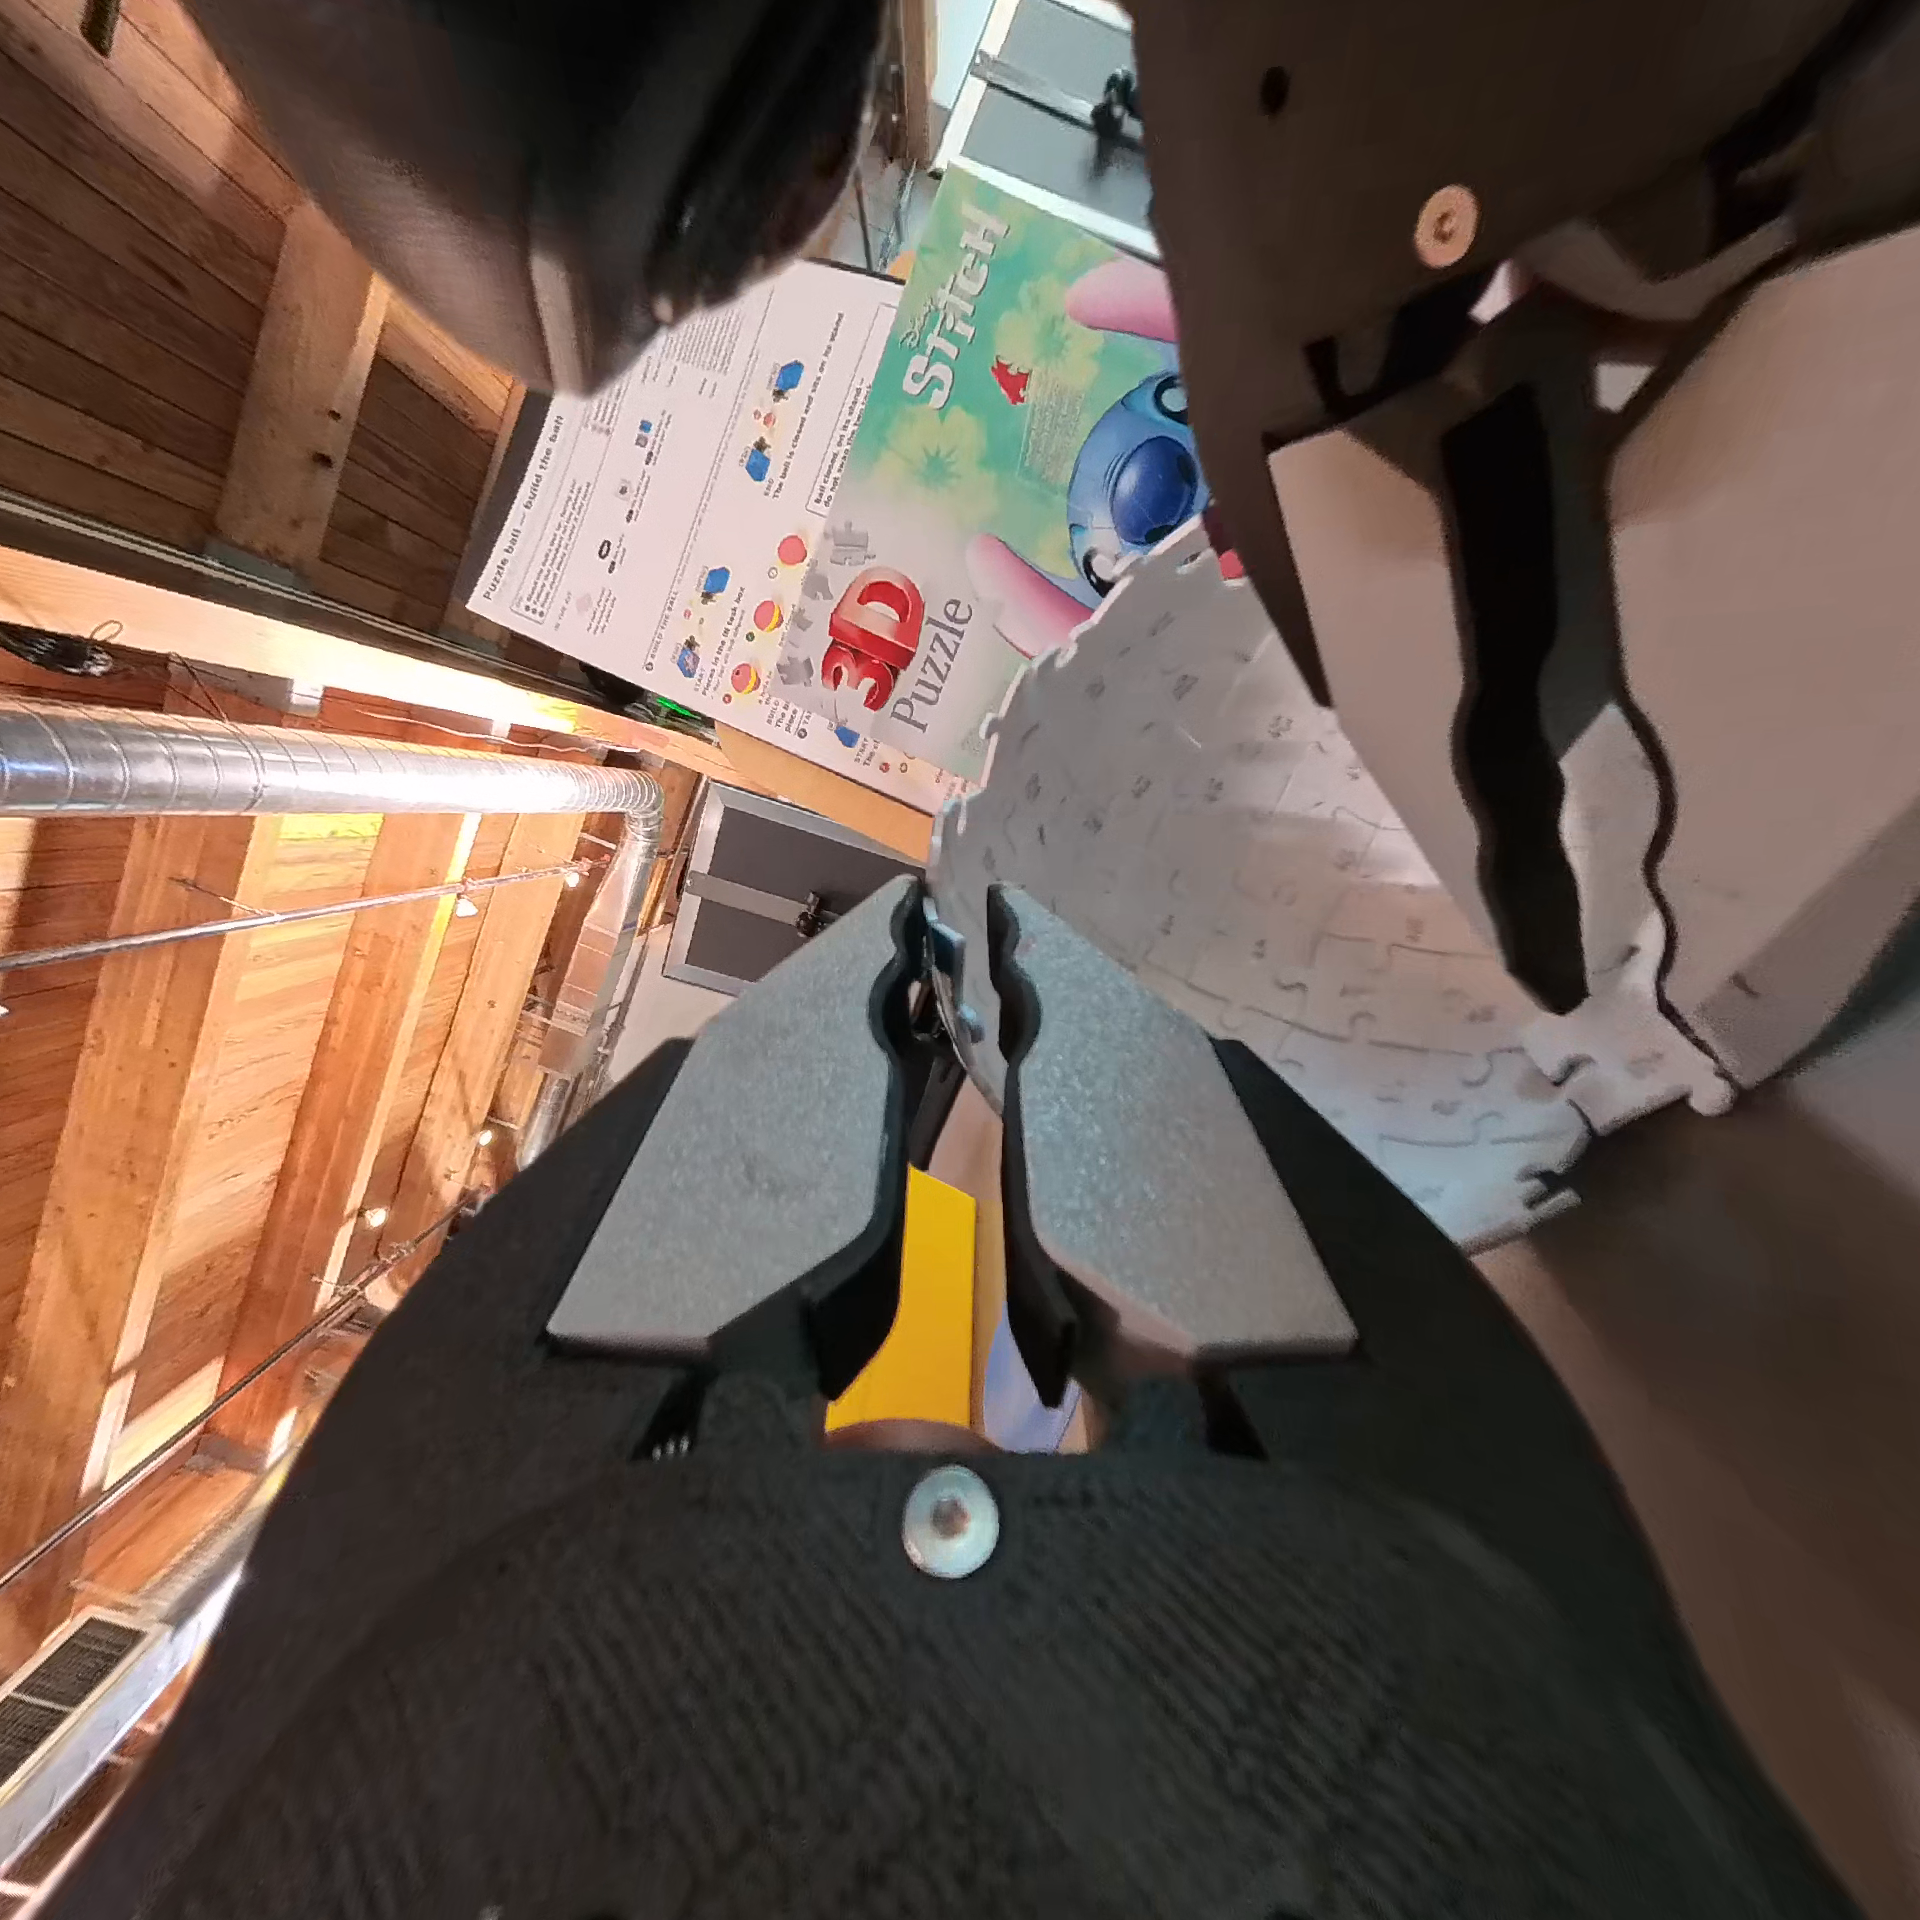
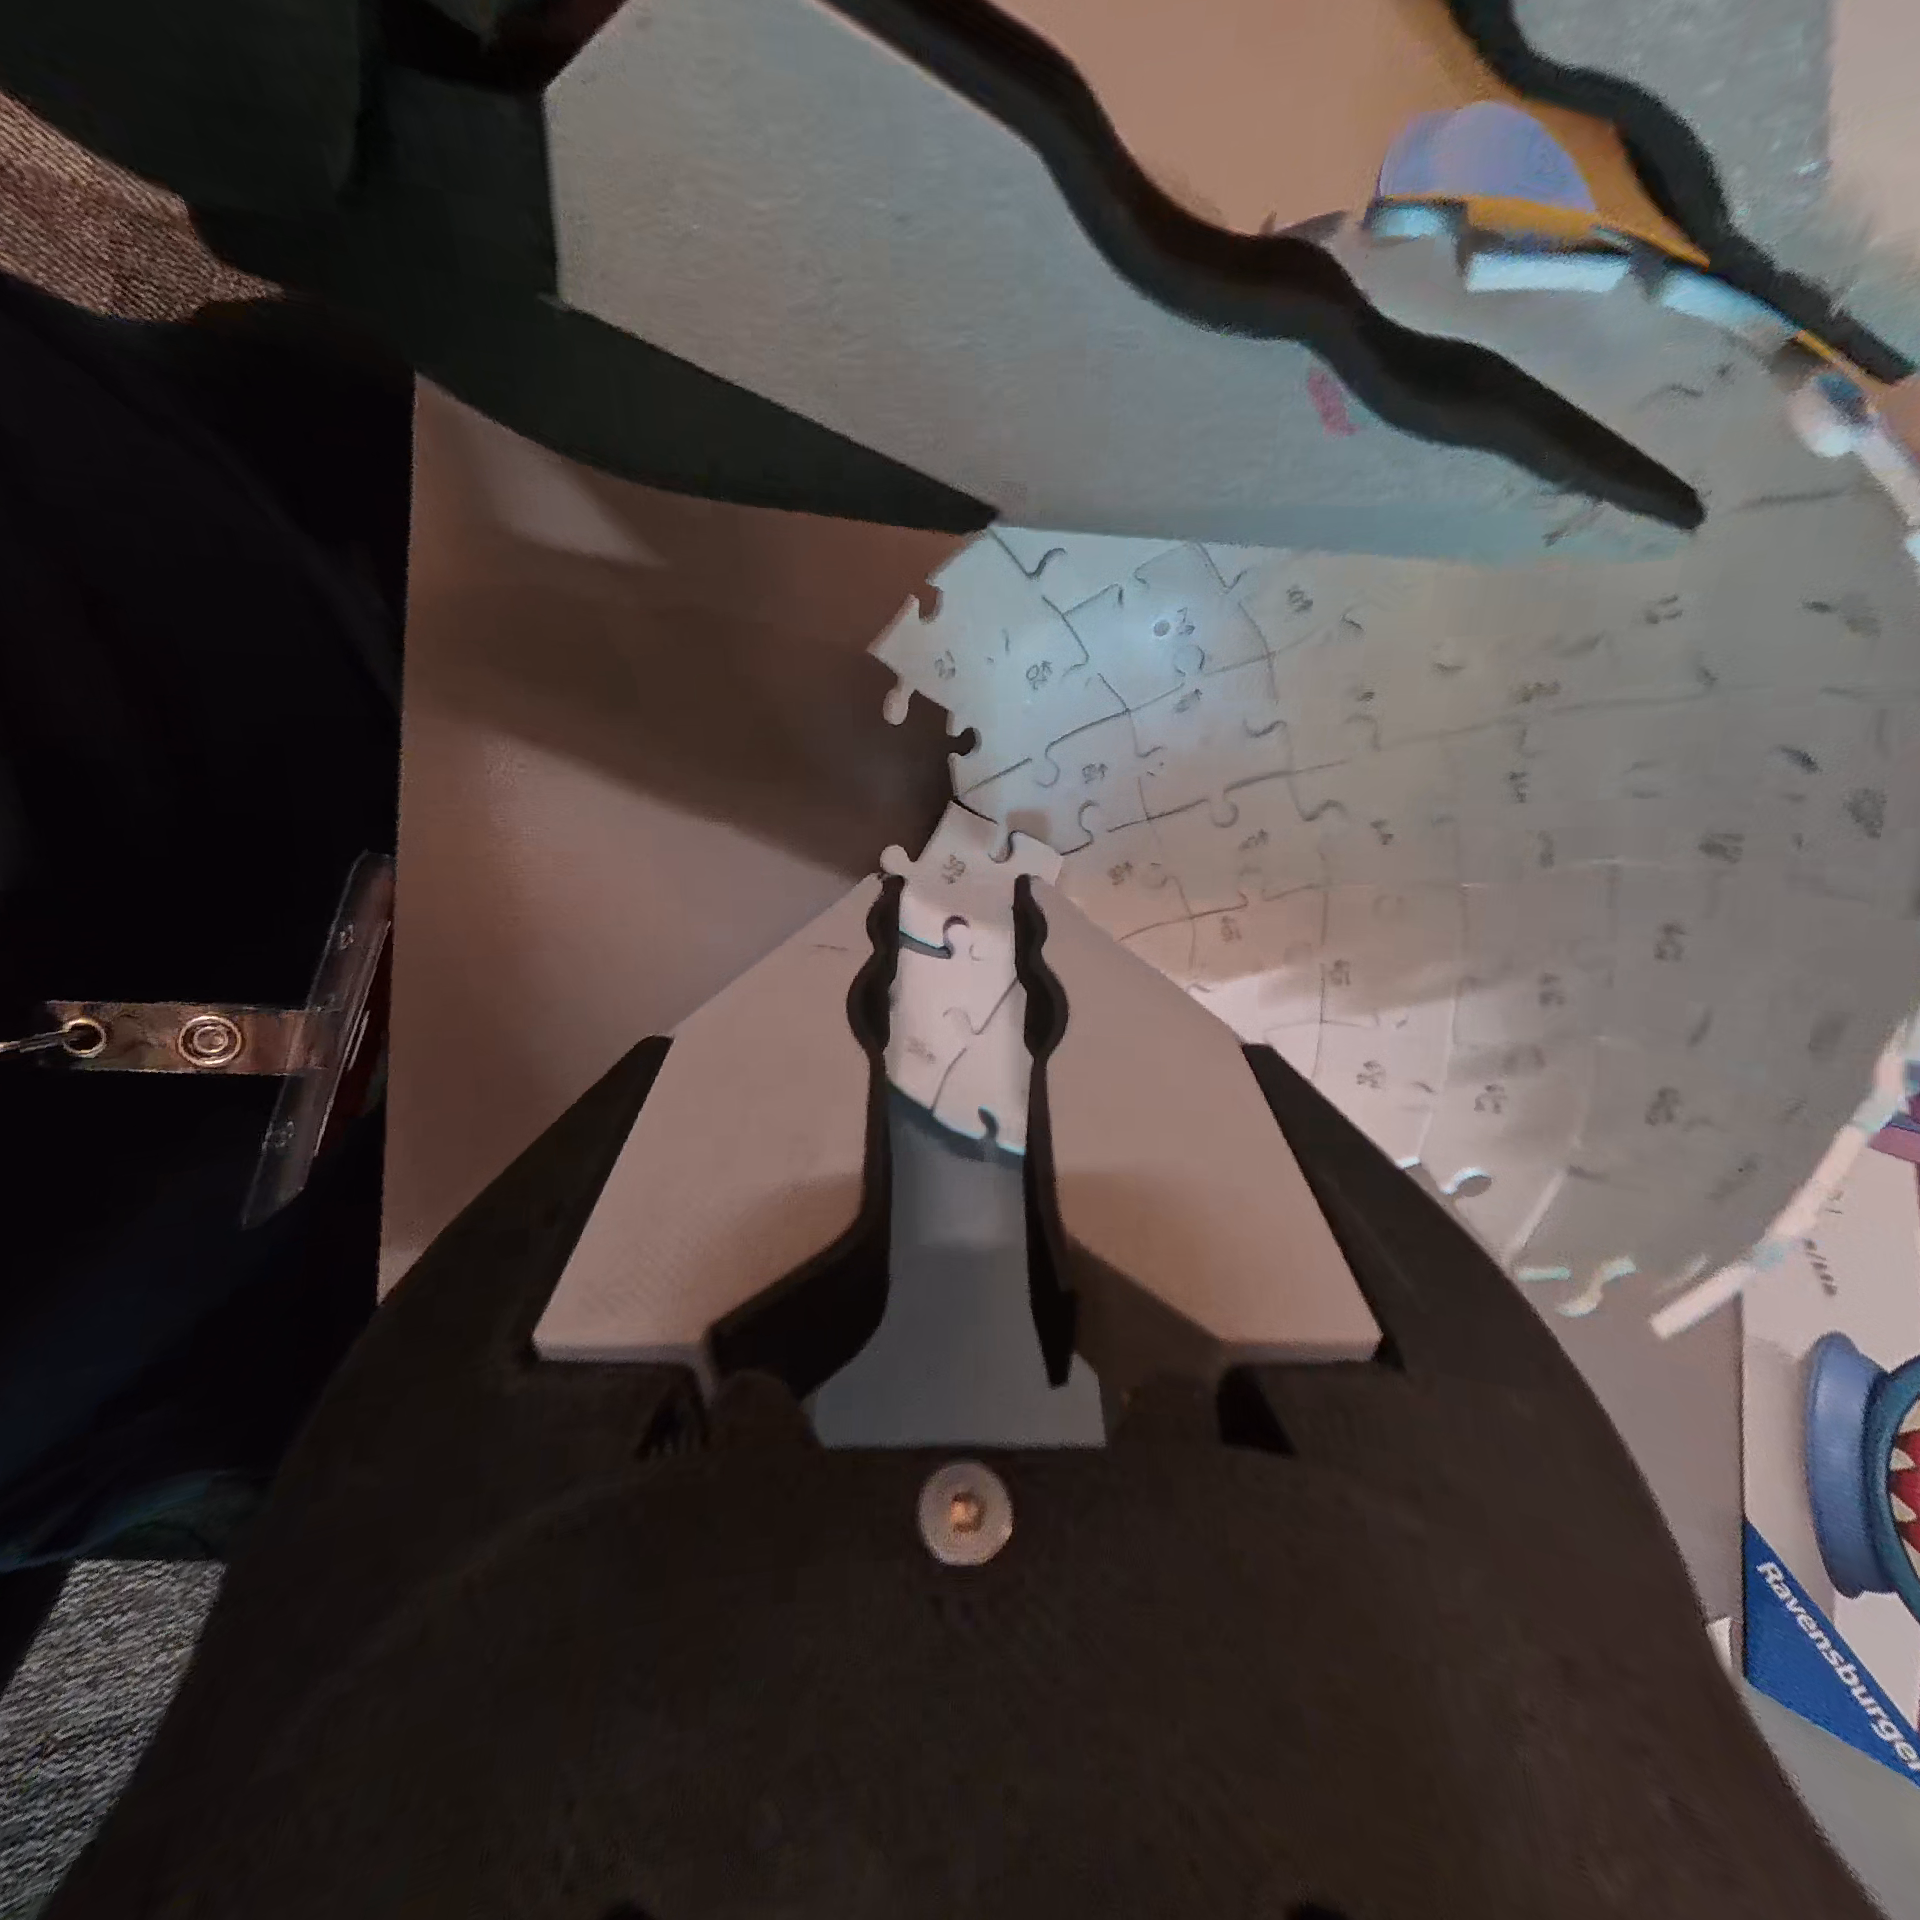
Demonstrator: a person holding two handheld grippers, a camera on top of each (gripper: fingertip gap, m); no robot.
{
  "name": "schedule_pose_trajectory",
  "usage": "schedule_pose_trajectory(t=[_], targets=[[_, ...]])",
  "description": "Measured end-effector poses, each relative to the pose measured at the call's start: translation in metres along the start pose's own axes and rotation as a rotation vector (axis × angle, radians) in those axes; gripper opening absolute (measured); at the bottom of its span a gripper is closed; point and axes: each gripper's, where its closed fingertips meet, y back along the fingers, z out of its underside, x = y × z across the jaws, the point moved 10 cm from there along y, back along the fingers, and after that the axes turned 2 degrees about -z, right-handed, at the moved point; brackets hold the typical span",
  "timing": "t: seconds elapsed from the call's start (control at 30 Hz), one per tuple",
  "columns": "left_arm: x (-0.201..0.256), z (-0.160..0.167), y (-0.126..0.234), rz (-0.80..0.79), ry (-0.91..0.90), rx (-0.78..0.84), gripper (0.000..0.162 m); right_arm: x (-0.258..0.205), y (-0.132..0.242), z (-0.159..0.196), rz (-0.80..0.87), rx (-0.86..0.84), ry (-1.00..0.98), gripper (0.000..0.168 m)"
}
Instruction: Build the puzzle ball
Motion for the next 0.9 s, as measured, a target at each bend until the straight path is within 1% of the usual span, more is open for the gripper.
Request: schedule_pose_trajectory(t=[0.17,0.23,0.37,0.63,0.77,0.9], targets=[[-0.001,-0.002,0.001,0.006,-0.014,0.016,0.008,0.004,-0.001,0.0,-0.036,-0.005,-0.04,0.022],[-0.002,-0.002,0.002,0.005,-0.019,0.019,0.008,0.005,0.001,-0.001,-0.055,-0.003,-0.048,0.027],[-0.001,-0.004,0.004,0.0,-0.028,0.036,0.006,0.005,0.012,-0.003,-0.091,0.068,-0.092,0.03],[0.0,-0.004,0.005,-0.019,-0.075,0.054,0.004,0.001,0.045,0.016,-0.017,0.114,-0.134,0.03],[0.0,-0.005,0.004,-0.019,-0.091,0.056,0.003,-0.003,0.061,0.019,0.016,0.138,-0.152,0.031],[0.0,-0.007,0.002,-0.015,-0.093,0.055,0.001,-0.025,0.068,0.018,-0.016,0.201,-0.15,0.03]])
